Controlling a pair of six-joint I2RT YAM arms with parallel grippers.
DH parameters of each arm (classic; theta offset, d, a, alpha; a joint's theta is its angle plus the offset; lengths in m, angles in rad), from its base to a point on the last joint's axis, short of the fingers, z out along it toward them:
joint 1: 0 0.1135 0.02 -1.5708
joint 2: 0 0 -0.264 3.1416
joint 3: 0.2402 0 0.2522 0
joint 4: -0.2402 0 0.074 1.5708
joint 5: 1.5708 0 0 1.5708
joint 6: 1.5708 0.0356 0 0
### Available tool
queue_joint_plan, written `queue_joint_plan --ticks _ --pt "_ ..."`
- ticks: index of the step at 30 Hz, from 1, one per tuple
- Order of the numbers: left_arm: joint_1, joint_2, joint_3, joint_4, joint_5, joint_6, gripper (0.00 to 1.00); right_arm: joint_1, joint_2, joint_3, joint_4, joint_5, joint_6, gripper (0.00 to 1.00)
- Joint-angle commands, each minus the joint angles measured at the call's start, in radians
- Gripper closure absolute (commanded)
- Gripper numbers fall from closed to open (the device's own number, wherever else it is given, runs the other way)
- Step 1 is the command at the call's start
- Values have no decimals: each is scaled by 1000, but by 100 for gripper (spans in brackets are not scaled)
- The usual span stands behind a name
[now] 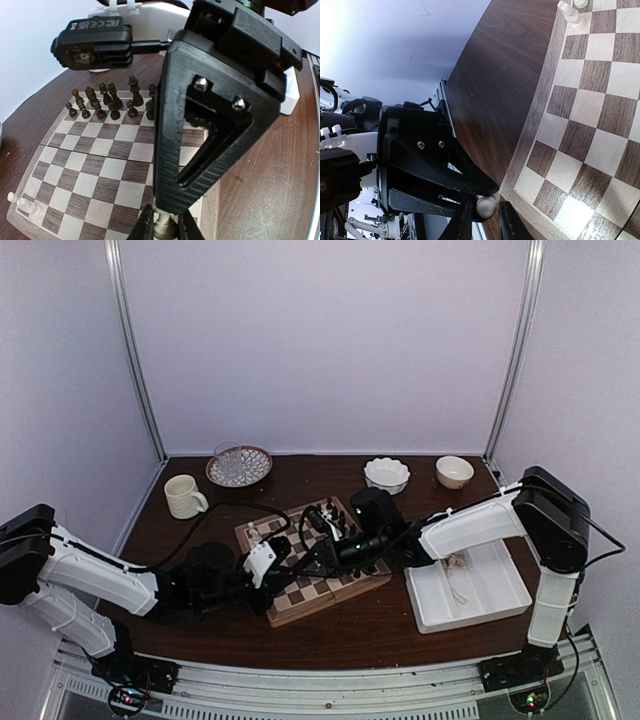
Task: Set up the chess pieces on the board
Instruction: Pass from the left arm to the right
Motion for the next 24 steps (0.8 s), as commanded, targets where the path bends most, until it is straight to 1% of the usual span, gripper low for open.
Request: queue_joint_plan --ticks 1,5,6,9,11,14,19,24 --pt "-5 8 18 74 2 14 84 2 16 16 40 -35 15 82" --pt "-5 13 21 70 -11 13 84 2 16 15 49 -36 22 89" --pt "-5 13 22 71 -14 10 83 2 14 14 45 -32 18 91" --pt "-4 19 12 84 -29 -2 74 1 4 14 3 -2 -13 93" --pt "-4 21 2 103 -31 -10 65 0 -7 18 -41 29 -48 93" --pt "-4 26 1 91 -27 -20 57 0 -20 24 -108 81 -94 93" --pt "-4 12 -6 55 -20 -51 41 0 -39 52 -256 207 -198 92" --pt "-4 -36 -41 20 -26 -129 40 22 -78 86 -428 412 -326 92"
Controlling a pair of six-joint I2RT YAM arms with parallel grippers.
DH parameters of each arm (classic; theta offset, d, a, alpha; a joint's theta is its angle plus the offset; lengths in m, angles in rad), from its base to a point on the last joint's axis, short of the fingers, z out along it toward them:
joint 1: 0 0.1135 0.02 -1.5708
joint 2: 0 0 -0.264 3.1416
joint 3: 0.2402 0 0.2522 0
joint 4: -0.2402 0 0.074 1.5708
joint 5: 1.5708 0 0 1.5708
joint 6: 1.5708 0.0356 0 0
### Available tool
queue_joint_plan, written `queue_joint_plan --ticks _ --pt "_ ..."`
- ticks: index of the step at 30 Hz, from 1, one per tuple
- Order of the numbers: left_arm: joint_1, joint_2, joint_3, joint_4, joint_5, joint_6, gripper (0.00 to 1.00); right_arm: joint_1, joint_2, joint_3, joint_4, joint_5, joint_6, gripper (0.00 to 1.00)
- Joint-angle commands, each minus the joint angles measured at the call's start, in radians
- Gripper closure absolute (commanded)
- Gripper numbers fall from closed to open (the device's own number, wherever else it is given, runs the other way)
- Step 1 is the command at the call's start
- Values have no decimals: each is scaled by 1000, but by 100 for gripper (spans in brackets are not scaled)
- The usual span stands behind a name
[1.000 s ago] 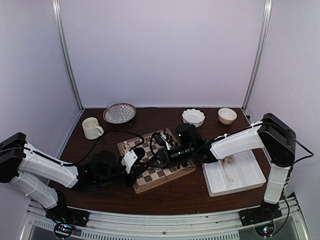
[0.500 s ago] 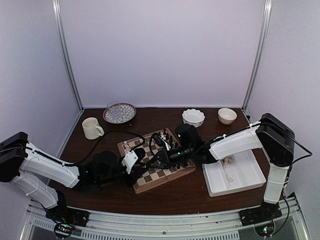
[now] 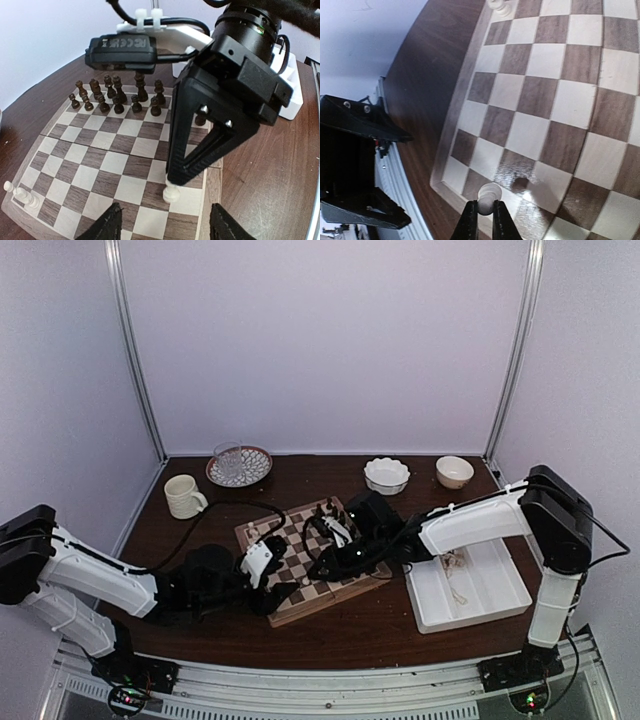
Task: Set up the chess pieces on the board
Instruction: Pass from the left arm to the right, then place the pawn on the chessboard.
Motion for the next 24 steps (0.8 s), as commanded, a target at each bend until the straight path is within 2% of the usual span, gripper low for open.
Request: queue_joint_plan --ticks 1,6,10,15,20,24 --pt "-4 -59 -31 -24 -20 -91 39 28 -74 63 -196 246 -167 92" --pt "-4 -112 -8 -217 -130 -216 41 81 -72 108 -290 416 -248 91" --pt "-3 -153 -24 -285 -154 -292 42 121 -53 147 -347 514 -292 88" --pt "-3 -155 -9 -357 -156 -310 42 141 -27 174 -367 543 -307 87" --pt "-4 -150 -4 -367 -151 -309 42 150 -25 174 -369 552 -320 76" --pt "-3 -119 17 -379 -146 -309 42 150 -21 176 -367 545 -318 75"
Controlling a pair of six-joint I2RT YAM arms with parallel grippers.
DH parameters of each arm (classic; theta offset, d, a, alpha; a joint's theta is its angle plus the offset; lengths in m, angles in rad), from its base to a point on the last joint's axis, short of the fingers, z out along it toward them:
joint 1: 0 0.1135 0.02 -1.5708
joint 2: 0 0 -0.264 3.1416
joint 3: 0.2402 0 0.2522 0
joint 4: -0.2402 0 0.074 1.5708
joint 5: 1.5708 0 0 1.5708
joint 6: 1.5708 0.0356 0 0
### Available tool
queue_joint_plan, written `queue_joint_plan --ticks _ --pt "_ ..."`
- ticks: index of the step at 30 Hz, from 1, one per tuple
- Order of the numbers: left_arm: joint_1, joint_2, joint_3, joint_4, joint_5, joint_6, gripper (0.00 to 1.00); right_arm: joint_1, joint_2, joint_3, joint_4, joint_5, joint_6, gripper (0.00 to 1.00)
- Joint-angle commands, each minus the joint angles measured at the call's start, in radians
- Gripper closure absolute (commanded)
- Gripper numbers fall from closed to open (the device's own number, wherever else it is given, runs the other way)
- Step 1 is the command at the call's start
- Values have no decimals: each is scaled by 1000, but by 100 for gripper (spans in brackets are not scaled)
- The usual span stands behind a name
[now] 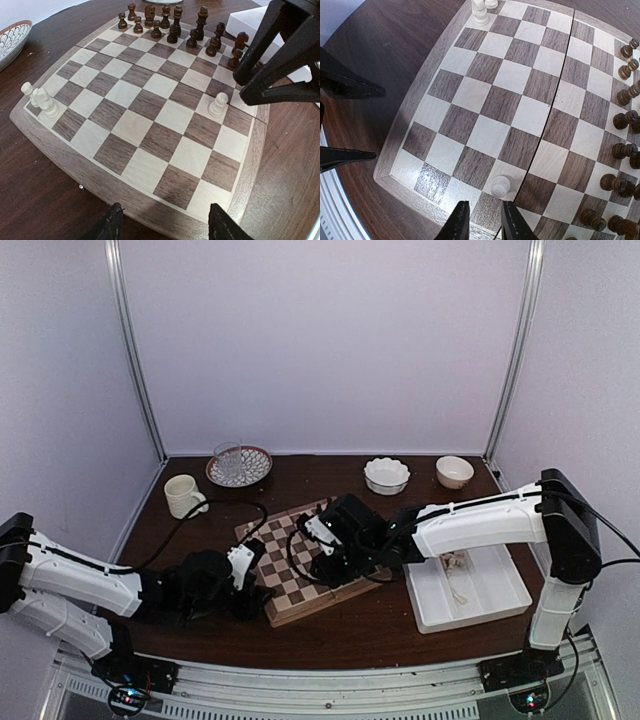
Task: Set up the chess pieces on the board
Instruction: Place the pawn on the chessboard, then pick up the pawn from the chessboard.
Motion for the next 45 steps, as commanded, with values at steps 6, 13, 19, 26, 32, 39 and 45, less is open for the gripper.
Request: queue_joint_plan --ticks 6,13,19,26,32,39,45 --pt "-4 68 65 11 33 -4 42 5 -10 3 0 30 -5 73" --pt "-5 119 177 -76 56 3 41 5 -147 -106 97 148 9 68" --pt "-10 243 363 -267 45 -33 44 -10 -273 -218 166 345 60 68" --pt "-22 394 580 -488 10 -64 49 -43 -476 -388 255 552 104 68" --pt "-22 494 750 -667 -10 -80 56 -81 -594 -500 352 585 141 68" --pt "-21 567 875 -772 -13 -91 61 -85 -611 -517 366 600 139 68" --pt "-21 610 925 -804 -6 -78 63 -85 -618 -527 378 604 138 68"
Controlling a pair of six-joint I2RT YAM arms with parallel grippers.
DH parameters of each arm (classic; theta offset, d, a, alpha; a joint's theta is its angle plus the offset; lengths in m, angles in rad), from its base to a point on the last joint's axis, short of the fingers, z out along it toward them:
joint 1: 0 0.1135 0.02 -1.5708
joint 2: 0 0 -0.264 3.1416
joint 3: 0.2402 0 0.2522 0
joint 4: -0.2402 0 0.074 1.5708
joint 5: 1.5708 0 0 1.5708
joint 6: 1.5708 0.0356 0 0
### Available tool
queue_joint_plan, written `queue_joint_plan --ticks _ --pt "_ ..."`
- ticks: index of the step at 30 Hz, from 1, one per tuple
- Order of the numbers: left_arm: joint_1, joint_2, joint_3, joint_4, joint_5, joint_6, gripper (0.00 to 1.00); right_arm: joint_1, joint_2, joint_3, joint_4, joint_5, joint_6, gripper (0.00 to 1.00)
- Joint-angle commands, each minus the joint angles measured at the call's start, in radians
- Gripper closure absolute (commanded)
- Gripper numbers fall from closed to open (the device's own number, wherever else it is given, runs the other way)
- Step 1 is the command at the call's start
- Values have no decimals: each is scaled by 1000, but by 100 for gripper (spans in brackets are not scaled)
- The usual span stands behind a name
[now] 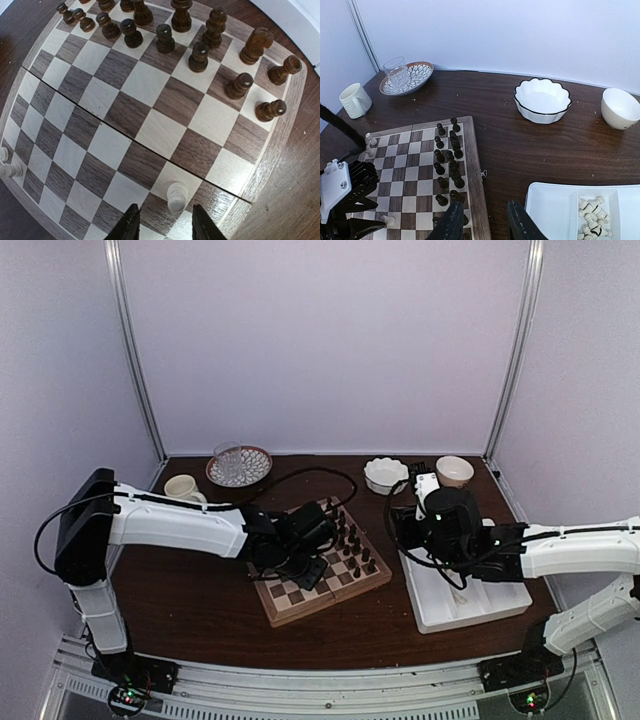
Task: Set up the chess pieces on the board
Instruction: Pick up the pawn from the chessboard.
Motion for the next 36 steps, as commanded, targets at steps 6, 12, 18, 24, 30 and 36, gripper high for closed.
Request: queue_joint_plan --ticks 6,12,18,24,30,36 --pt "-3 53 64 -48 0 9 66 -2 -25 -19 34 26 6 68" --pt "-1 71 84 -50 3 13 68 -2 -16 -13 33 15 3 68" --pt "0 87 105 -49 15 20 71 -2 -12 -9 31 9 3 68" --pt "0 91 108 -50 13 20 82 -2 -8 -6 30 6 1 68" --pt "1 87 111 -71 -1 14 94 -2 -3 -1 25 3 1 68" --pt "15 68 112 -100 -29 15 95 -2 1 0 25 2 1 67"
